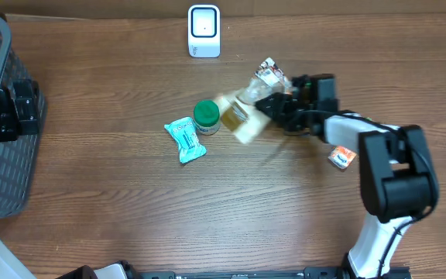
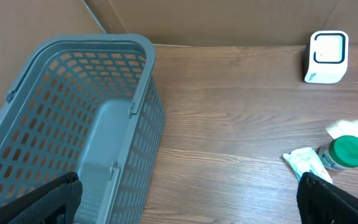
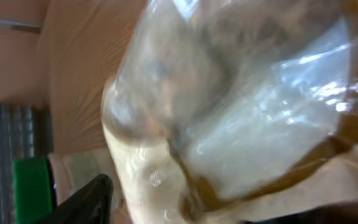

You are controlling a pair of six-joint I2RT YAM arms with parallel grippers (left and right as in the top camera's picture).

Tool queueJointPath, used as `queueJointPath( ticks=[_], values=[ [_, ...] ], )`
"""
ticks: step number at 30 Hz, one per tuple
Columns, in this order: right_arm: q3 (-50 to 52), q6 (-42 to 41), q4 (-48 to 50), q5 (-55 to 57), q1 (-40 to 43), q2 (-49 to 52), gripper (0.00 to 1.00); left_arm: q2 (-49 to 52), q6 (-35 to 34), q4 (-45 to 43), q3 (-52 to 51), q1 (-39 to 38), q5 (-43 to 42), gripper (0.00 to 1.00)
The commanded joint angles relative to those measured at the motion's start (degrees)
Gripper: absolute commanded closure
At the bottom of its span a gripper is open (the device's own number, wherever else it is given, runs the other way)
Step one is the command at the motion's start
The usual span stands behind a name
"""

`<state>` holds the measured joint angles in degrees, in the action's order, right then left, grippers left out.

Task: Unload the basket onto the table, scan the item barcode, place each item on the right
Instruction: 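Move the right gripper back to the pile and grasp the snack bag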

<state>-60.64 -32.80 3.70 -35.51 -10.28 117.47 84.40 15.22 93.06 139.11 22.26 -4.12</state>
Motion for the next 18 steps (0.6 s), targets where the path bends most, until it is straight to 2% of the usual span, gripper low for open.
queueJointPath(
  ticks=[1, 3, 7, 13, 18],
  values=[
    [2.5, -2.7, 0.3, 4.3, -3.3, 6.4, 0.62, 0.0, 0.9, -0.2, 0.1, 0.2, -0.4, 0.0],
    [2.5, -5.0, 1.3, 4.5, -3.8, 6.8, 0.8, 0.0, 0.9, -0.2, 0.1, 0.2, -0.4, 0.0],
    [2.5, -5.8, 1.6, 4.5, -3.8, 6.7, 0.94, 0.0, 0.9, -0.2, 0.1, 0.2, -0.4, 0.0],
    [2.5, -5.8, 1.6, 2.0, -3.3, 6.6, 0.96, 0.0, 0.9, -0.2, 0.1, 0.2, -0.4, 0.0],
    [2.4, -5.7, -1.0, -7.8, -2.3, 3.1, 0.96, 0.0, 0.9, -0.2, 0.1, 0.2, -0.4, 0.0]
  ],
)
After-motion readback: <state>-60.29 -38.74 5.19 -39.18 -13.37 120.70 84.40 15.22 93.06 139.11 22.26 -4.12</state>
